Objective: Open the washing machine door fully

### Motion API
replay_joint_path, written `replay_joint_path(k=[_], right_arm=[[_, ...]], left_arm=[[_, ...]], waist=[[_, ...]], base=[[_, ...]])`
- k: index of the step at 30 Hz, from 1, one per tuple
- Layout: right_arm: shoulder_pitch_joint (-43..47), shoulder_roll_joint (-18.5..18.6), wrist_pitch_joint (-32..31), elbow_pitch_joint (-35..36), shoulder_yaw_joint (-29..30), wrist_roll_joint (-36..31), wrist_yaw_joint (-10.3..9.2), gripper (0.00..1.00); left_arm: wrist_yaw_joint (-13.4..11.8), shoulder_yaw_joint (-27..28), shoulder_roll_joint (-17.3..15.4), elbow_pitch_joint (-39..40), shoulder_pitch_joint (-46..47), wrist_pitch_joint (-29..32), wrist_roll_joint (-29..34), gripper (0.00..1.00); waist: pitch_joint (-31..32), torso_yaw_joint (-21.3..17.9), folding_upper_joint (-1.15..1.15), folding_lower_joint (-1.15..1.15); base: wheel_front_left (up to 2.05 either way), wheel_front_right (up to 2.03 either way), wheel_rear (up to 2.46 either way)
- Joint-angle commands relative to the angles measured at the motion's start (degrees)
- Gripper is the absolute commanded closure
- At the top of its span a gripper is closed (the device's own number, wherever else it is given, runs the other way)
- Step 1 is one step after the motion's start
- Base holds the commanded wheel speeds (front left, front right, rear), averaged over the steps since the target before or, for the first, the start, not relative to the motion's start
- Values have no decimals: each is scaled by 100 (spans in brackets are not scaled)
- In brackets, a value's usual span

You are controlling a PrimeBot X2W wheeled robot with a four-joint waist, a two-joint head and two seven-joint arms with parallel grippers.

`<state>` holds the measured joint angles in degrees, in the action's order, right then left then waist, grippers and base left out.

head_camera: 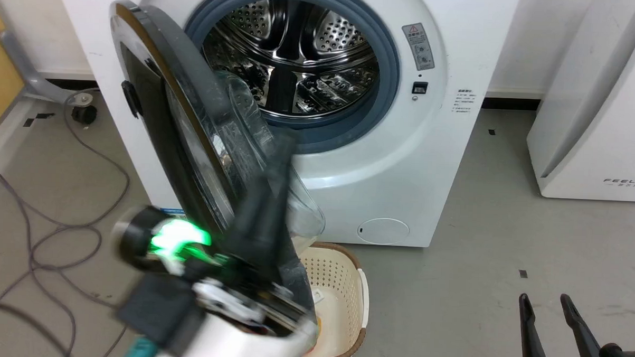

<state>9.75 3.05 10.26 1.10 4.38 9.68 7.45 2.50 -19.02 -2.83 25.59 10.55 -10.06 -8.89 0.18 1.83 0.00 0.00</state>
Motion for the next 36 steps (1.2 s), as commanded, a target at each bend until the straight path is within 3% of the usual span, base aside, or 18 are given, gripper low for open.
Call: replay_joint_path(k=[1, 8, 15, 27, 36], right_arm=[[26, -17, 3, -22, -3, 42, 3, 0], [55, -17, 10, -98, 33, 53, 3, 0], [48, -17, -38, -114, 10, 43, 3, 0], [43, -17, -108, -115, -44, 43, 3, 0], [48, -17, -110, -216, -29, 97, 3, 0]], left_arm=[[33, -105, -8, 27, -8, 78, -45, 100], [106, -1271, -6, -278, -447, 1090, -329, 100], [-150, -1479, -73, -839, -1052, 1793, -501, 100], [-591, -1102, -40, -2340, -693, 1226, -588, 100], [-890, -1073, -22, -2509, -731, 1086, -733, 100]], waist=[[0, -14, 0, 0], [4, -40, 0, 0], [-2, -48, 0, 0], [-26, -33, 0, 0], [-53, 69, 0, 0]], base=[[0, 0, 0], [0, 0, 0], [0, 0, 0], [0, 0, 0], [0, 0, 0]])
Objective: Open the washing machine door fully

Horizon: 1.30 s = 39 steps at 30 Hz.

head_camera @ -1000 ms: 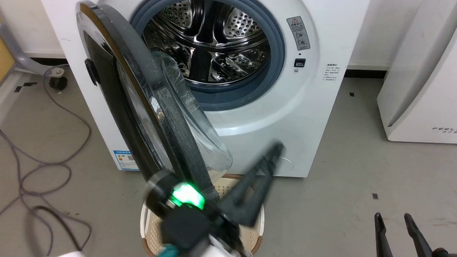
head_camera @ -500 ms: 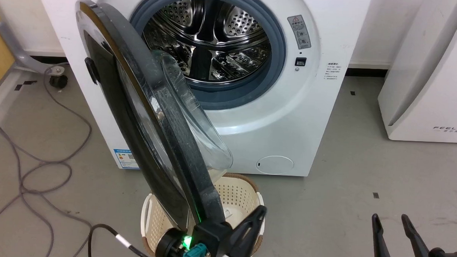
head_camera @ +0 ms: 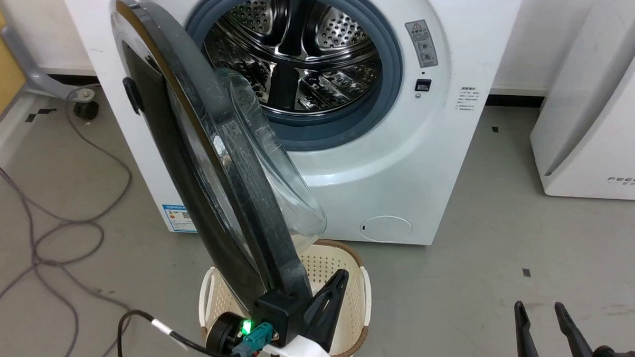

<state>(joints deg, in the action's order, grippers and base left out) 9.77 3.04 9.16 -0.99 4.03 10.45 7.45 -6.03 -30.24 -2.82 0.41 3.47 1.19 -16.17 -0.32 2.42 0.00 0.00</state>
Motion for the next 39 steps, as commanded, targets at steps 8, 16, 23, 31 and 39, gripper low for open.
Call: replay_joint_path(k=[8, 16, 23, 31, 39], right_arm=[[30, -16, 21, -101, 13, 28, 3, 0], [6, -16, 9, -155, 55, 21, 3, 0], [-41, -16, -20, -158, 89, -36, 3, 0], [-140, -16, -69, -87, 123, -118, 3, 0], [-194, -16, -191, 23, 158, -178, 3, 0]], left_arm=[[-293, 150, -92, 469, -420, -80, -60, 100], [-575, 236, -162, 1110, -912, -82, -114, 100], [-744, 359, -296, 1438, -1151, -121, -73, 100], [-912, 493, -423, 1664, -1364, -217, 5, 100], [-1036, 1159, -752, 1470, -1415, -628, -104, 100]], waist=[[5, 194, 0, 0], [-39, 648, 0, 0], [-101, 1168, 0, 0], [-172, 1626, 0, 0], [-313, 1971, 0, 0]], base=[[0, 0, 0], [0, 0, 0], [0, 0, 0], [0, 0, 0], [0, 0, 0]])
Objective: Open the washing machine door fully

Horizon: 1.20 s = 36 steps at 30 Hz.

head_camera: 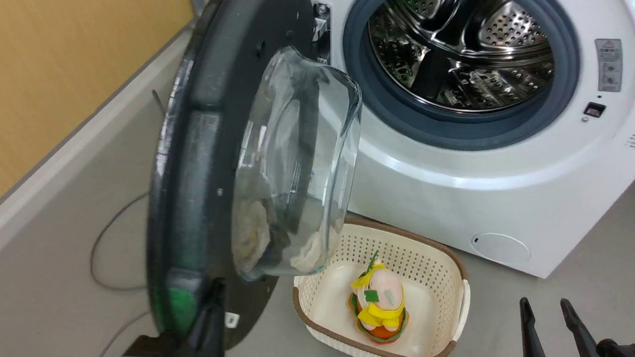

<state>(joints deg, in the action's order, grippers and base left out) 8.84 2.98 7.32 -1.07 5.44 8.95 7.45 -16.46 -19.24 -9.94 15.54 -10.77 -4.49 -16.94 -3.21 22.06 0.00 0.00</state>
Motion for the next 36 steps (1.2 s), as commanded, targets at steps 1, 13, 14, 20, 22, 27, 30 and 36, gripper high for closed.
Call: replay_joint_path(k=[1, 13, 14, 20, 22, 27, 30, 36], right_arm=[[-102, -11, -7, 30, 16, -27, 3, 0], [-292, -11, 33, -45, 7, 97, 3, 0], [-298, -11, 36, -55, 7, 102, 3, 0], [-342, -11, 61, -86, -3, 113, 3, 0], [-358, -11, 72, -99, -17, 119, 3, 0], [-384, -11, 87, -140, -49, 125, 3, 0], [-391, -11, 94, -170, -68, 130, 3, 0], [-356, -11, 128, -276, -114, 165, 3, 0]], left_arm=[[8, 59, -40, -43, 9, -60, -27, 100], [473, 1369, -611, -1305, 705, -912, -692, 100], [502, 1475, -651, -1435, 766, -939, -739, 100], [759, 2019, -876, -2245, 1250, -1038, -844, 100], [836, 2217, -913, -2476, 1421, -1046, -815, 100], [1065, 2738, -870, -2924, 1674, -1049, -683, 100], [1199, 2970, -789, -3056, 1717, -1050, -543, 100], [1296, 3320, -431, -2817, 1381, -1050, -229, 100]], waist=[[-24, 8, 0, 0], [-160, -190, 0, 0], [-168, -212, 0, 0], [-249, -319, 0, 0], [-264, -352, 0, 0], [-265, -427, 0, 0], [-247, -475, 0, 0], [-105, -572, 0, 0]], base=[[0, 0, 0], [0, 0, 0], [0, 0, 0], [0, 0, 0], [0, 0, 0], [0, 0, 0], [0, 0, 0], [0, 0, 0]])
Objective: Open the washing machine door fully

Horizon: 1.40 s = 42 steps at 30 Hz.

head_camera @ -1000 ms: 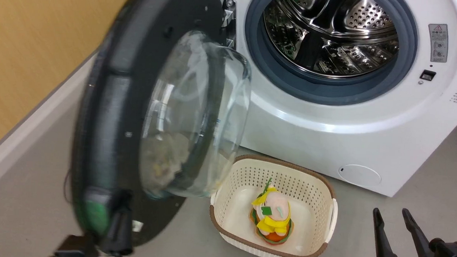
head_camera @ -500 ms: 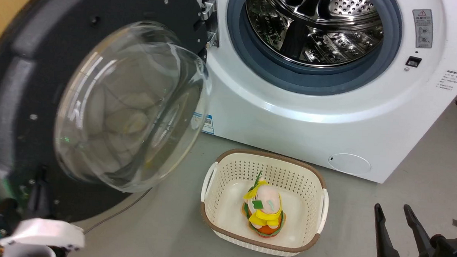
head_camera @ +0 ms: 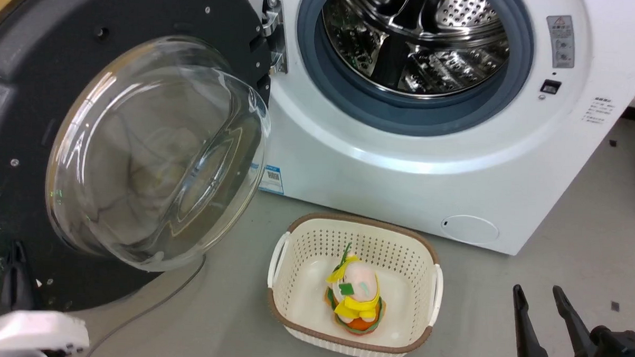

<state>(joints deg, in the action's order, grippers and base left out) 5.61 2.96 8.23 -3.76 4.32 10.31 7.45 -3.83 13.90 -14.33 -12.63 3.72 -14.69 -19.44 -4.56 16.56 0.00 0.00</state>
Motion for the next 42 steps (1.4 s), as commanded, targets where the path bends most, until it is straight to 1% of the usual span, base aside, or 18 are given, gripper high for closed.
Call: replay_joint_path(k=[1, 6, 7, 8, 9, 10, 15, 20, 27, 31, 36, 37, 38, 42], right_arm=[[-19, -8, 56, -30, -2, 38, 3, 0], [62, -8, 129, -138, -1, 65, 3, 0], [90, -8, 143, -148, 17, 70, 3, 0], [113, -8, 150, -147, 36, 67, 3, 0], [130, -8, 156, -146, 54, 64, 3, 0], [145, -8, 160, -146, 68, 65, 3, 0], [180, -8, 143, -90, 95, 13, 3, 0], [185, -8, 95, 31, 106, -81, 3, 0], [227, -8, 15, 177, 122, -134, 3, 0], [256, -8, -64, 255, 41, -217, 3, 0], [243, -8, -177, 359, -113, -322, 3, 0], [240, -8, -184, 369, -122, -326, 3, 0], [209, -1, -183, 334, -109, -280, -1, 100], [194, -1, -195, 333, -110, -293, -1, 100]], left_arm=[[29, 30, 99, 105, -185, -30, 79, 100], [-114, -39, 646, 881, -982, -30, 377, 100], [-112, -112, 722, 1022, -1157, -30, 433, 75], [-83, -156, 769, 1114, -1300, -30, 443, 52], [-64, -215, 813, 1198, -1418, -30, 466, 10], [-59, -286, 855, 1274, -1524, -30, 493, 0], [-66, -736, 987, 1595, -1761, -24, 664, 0], [-110, -1265, 1054, 1552, -1657, 5, 874, 0], [121, -1923, 1068, 1108, -1108, 148, 1013, 0], [171, -2042, 987, 851, -883, 252, 1114, 0], [81, -2015, 948, 621, -928, 246, 1108, 0], [73, -2011, 948, 609, -947, 243, 1095, 0], [97, -2030, 980, 624, -933, 257, 1078, 100], [102, -2027, 992, 639, -922, 280, 1094, 100]], waist=[[69, -34, 0, 0], [269, -90, 0, 0], [302, -83, 0, 0], [311, -79, 0, 0], [325, -71, 0, 0], [344, -65, 0, 0], [413, -91, 0, 0], [495, -300, 0, 0], [602, -795, 0, 0], [666, -1137, 0, 0], [722, -1464, 0, 0], [726, -1472, 0, 0], [718, -1465, 0, 0], [713, -1472, 0, 0]], base=[[0, 0, 0], [0, 0, 0], [0, 0, 0], [0, 0, 0], [0, 0, 0], [0, 0, 0], [0, 0, 0], [0, 0, 0], [0, 0, 0], [0, 0, 0], [0, 0, 0], [0, 0, 0], [0, 0, 0], [0, 0, 0]])
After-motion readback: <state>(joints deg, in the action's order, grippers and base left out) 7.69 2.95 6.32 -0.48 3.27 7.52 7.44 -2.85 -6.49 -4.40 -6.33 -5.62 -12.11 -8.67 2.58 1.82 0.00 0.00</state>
